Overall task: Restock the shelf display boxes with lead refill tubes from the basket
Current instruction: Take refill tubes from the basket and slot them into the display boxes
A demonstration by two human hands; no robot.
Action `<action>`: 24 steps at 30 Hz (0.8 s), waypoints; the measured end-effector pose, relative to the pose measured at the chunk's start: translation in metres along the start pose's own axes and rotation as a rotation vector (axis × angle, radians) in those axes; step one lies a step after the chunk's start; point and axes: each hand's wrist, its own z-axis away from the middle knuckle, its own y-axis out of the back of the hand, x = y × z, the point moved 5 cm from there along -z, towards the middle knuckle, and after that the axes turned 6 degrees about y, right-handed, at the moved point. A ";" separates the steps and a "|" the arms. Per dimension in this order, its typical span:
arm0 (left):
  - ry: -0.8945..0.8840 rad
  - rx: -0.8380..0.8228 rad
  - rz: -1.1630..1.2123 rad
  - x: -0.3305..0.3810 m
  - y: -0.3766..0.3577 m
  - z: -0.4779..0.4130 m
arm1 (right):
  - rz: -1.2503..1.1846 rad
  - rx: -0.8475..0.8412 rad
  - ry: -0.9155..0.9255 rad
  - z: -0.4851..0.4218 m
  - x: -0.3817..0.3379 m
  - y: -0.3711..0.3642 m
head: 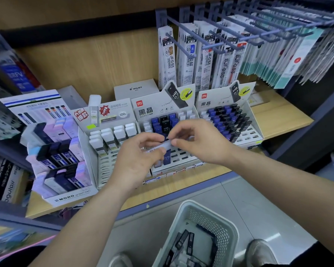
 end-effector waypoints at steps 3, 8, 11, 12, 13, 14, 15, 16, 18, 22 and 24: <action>-0.006 0.085 -0.021 0.002 0.007 0.000 | -0.082 -0.008 -0.069 0.006 0.010 -0.005; -0.008 0.066 0.040 0.007 0.003 0.002 | -0.070 -0.115 -0.065 0.012 0.004 -0.016; -0.042 0.041 0.042 0.009 -0.001 0.001 | -0.055 -0.008 -0.073 0.010 0.002 0.000; -0.050 0.028 0.036 0.010 -0.003 0.002 | -0.091 0.067 -0.079 0.009 0.001 0.008; -0.057 0.016 0.026 0.010 -0.005 0.002 | -0.150 0.137 -0.083 0.008 -0.001 0.014; -0.063 0.006 0.016 0.010 -0.008 0.002 | -0.207 0.182 -0.082 0.006 -0.002 0.019; -0.070 -0.002 0.010 0.011 -0.011 0.001 | -0.239 0.197 -0.073 0.005 -0.005 0.022; -0.078 -0.009 0.010 0.012 -0.013 0.001 | -0.229 0.188 -0.051 0.003 -0.009 0.022; -0.101 -0.018 0.003 0.014 -0.019 0.000 | -0.142 0.153 -0.003 -0.001 -0.014 0.022; -0.115 -0.016 -0.055 0.016 -0.031 -0.006 | -0.058 0.213 0.009 -0.005 -0.010 0.046; -0.155 0.020 -0.193 0.017 -0.031 -0.007 | -0.033 0.297 0.011 -0.003 -0.005 0.073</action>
